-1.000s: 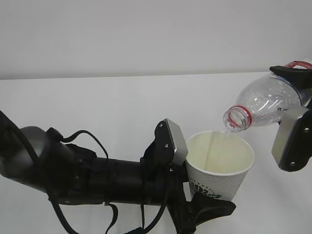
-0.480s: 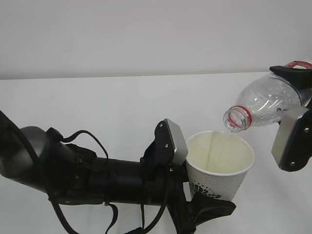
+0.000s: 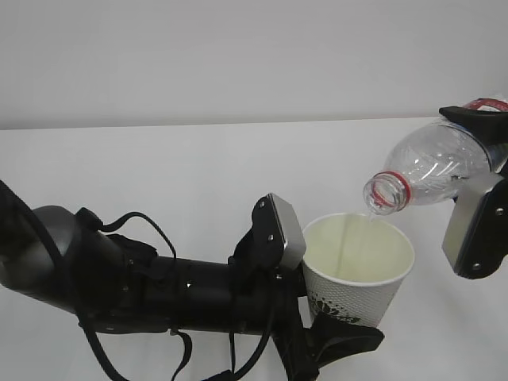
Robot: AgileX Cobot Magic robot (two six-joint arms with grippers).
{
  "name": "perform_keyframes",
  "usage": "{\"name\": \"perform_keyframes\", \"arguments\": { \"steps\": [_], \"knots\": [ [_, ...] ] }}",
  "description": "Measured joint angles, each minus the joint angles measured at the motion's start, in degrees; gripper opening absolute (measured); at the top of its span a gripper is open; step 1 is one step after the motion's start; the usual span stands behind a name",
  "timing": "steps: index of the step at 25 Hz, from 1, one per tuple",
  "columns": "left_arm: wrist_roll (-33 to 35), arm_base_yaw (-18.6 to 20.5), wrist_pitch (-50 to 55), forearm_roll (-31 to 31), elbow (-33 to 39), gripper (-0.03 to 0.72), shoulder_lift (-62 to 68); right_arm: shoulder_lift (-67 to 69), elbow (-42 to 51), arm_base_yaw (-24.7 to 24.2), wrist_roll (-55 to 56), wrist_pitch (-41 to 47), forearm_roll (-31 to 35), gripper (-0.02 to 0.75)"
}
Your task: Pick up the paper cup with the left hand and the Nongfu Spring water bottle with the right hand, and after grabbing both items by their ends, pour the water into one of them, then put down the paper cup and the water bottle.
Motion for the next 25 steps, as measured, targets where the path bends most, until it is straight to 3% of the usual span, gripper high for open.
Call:
{"name": "perform_keyframes", "arguments": {
  "steps": [25],
  "knots": [
    [0.0, 0.0, 0.0, 0.0, 0.0, 0.516, 0.0, 0.0, 0.0, 0.0, -0.8, -1.4, 2.1, 0.44]
  ]
}}
